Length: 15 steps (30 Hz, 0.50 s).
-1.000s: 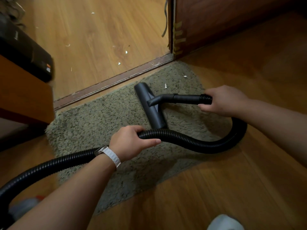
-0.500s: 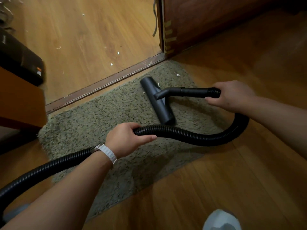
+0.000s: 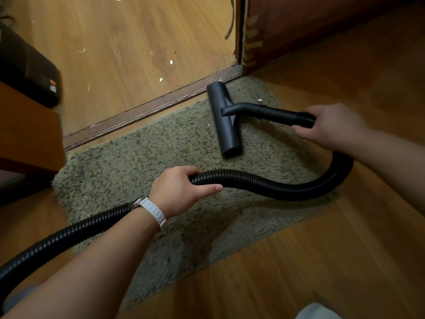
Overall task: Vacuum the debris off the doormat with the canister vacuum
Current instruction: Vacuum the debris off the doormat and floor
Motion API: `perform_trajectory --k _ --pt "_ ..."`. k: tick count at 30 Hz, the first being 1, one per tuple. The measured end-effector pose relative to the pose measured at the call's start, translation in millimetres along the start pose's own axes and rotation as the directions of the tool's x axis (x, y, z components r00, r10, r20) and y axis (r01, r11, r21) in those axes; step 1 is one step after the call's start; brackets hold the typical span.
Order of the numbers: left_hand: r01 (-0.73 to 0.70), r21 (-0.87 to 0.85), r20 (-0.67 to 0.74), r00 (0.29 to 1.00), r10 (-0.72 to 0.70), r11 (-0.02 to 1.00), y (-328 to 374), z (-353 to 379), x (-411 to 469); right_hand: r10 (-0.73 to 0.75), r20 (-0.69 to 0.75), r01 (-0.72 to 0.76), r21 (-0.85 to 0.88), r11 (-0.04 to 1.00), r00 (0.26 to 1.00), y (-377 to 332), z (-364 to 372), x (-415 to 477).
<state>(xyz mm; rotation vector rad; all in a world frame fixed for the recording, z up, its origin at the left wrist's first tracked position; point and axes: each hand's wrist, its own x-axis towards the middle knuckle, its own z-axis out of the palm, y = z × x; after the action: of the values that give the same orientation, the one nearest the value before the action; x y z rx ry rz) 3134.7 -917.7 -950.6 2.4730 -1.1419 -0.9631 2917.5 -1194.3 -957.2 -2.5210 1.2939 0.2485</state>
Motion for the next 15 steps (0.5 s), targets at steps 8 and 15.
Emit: perform_trajectory --k 8,15 --pt "0.006 0.020 0.006 1.000 -0.007 1.000 -6 3 0 -0.201 0.038 0.203 -0.048 0.978 0.979 -33 7 5" --pt "0.005 0.071 0.014 1.000 -0.006 0.997 -8 4 -2 -0.465 0.095 0.472 -0.086 0.877 0.880 -61 21 -4"
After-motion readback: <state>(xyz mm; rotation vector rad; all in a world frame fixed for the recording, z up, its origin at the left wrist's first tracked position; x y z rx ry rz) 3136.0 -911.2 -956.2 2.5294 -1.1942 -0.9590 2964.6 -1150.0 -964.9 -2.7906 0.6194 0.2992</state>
